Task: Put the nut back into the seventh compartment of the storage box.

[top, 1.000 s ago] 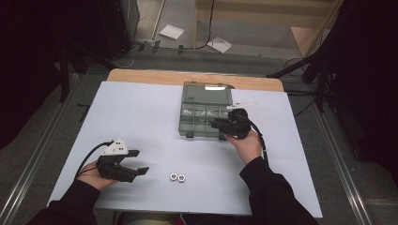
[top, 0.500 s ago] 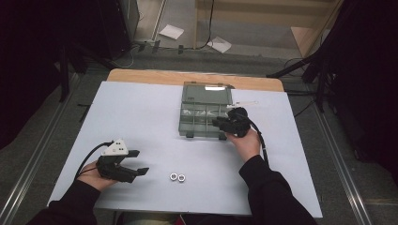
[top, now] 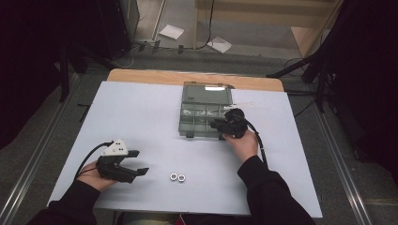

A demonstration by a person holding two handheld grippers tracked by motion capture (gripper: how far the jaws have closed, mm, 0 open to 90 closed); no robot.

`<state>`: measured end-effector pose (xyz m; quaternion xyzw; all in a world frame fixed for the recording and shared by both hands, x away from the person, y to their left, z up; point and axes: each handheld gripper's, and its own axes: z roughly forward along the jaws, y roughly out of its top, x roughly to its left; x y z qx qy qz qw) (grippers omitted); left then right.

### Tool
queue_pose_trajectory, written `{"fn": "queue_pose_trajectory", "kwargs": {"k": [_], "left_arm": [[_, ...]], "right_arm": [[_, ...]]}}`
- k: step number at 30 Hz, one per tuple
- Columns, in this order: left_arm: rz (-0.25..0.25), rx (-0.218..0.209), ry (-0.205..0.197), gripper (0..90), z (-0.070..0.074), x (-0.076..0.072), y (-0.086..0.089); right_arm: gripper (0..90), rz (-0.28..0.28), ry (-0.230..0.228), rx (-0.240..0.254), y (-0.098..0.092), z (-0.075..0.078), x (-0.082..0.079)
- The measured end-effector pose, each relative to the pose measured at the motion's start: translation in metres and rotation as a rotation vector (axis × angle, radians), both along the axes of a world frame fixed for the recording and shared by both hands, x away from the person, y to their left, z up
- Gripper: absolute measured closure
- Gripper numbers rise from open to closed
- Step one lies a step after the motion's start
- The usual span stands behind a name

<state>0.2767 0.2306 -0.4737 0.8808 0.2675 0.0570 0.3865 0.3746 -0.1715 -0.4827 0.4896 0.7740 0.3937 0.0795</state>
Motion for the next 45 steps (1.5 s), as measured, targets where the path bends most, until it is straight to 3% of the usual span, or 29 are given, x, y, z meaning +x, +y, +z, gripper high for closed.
{"fn": "queue_pose_trajectory", "kwargs": {"k": [3,5,6,8,19,22,31,36,45], "left_arm": [[0.000,0.004,0.001,24.0,0.000,0.000,0.000],[0.000,0.002,0.000,24.0,0.000,0.000,0.000],[-0.002,0.028,0.006,24.0,0.002,0.000,0.001],[-0.002,0.000,-0.002,24.0,0.001,-0.001,0.001],[0.006,0.003,-0.004,23.9,0.002,-0.001,0.002],[0.007,0.003,-0.003,24.0,0.002,-0.001,0.002],[0.011,0.002,-0.006,23.9,0.002,-0.002,0.003],[0.014,0.001,-0.006,23.9,0.002,-0.002,0.003],[0.010,0.024,0.002,23.9,0.004,-0.001,0.004]], "right_arm": [[69.3,0.012,0.010,0.006,0.000,-0.001,0.000],[61.6,0.006,-0.003,0.016,0.000,-0.001,0.000],[58.9,0.006,0.003,0.024,0.001,0.000,0.000],[53.0,0.012,-0.012,0.032,0.000,0.003,-0.002],[37.3,0.086,-0.058,0.038,0.007,0.014,-0.013],[35.3,0.104,-0.050,0.049,0.010,0.017,-0.018],[34.0,0.168,-0.089,0.067,0.011,0.024,-0.035],[35.6,0.197,-0.059,0.098,0.014,0.027,-0.041],[33.1,0.245,-0.098,0.099,0.020,0.031,-0.053]]}}
